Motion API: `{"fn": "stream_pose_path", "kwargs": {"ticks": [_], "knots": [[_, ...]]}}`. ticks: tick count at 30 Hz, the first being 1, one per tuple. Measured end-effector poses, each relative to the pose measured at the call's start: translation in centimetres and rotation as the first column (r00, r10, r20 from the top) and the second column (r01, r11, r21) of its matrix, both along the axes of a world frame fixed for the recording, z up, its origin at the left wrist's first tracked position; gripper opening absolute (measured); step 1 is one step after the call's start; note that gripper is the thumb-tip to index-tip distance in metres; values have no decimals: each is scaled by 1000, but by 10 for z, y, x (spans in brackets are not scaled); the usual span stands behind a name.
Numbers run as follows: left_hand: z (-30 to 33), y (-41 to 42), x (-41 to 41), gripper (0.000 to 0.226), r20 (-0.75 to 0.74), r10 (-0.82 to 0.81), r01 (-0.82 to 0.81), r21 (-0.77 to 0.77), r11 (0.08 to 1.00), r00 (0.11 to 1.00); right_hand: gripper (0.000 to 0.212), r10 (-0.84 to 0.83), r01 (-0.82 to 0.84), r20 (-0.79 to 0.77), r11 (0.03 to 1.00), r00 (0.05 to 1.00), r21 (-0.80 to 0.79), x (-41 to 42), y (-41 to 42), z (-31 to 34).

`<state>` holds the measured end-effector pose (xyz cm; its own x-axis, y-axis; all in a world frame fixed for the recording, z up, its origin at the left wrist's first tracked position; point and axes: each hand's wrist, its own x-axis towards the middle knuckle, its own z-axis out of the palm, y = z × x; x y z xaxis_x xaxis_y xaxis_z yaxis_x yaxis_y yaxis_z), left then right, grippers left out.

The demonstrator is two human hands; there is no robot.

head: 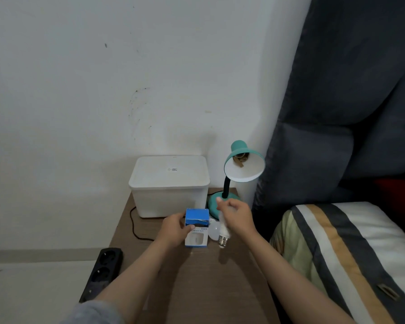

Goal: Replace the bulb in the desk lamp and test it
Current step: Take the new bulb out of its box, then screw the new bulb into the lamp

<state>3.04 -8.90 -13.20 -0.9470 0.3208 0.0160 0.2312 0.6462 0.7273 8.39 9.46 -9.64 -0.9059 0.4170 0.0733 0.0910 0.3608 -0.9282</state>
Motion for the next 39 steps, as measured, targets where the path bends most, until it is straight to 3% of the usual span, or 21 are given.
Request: {"fn": "stream_pose_path", "kwargs": {"ticks": [4,7,12,18,25,29,32,35,39], "knots": [[-4,1,1,36,-28,-2,2,18,1000,1000,4,53,-58,37,985,998,159,2,-4,-5],[-8,1,3,36,-104,-14,19,54,998,995,18,91,-109,77,957,993,270,4,-11,-8],[-10,0,11,60,-169,28,-6,130,992,985,30,84,-133,150,928,985,349,1,-19,-13],[-13,-1,12,33,-205,37,-9,136,991,978,19,52,-122,168,892,984,434,-4,-25,-18],[-15,0,11,31,-212,49,-26,111,993,976,19,43,-118,163,866,986,485,2,-30,-18],[-14,0,12,33,-237,22,-10,53,999,971,18,95,-133,129,936,987,327,5,-25,-10],[-9,0,13,34,-245,19,-7,50,999,969,22,160,-171,161,984,974,55,7,-10,5],[3,3,10,34,-275,15,13,99,995,961,34,186,-161,167,975,968,-150,11,14,20],[33,17,6,35,-352,-14,68,142,988,936,18,177,-147,99,955,979,-259,25,40,41]]}}
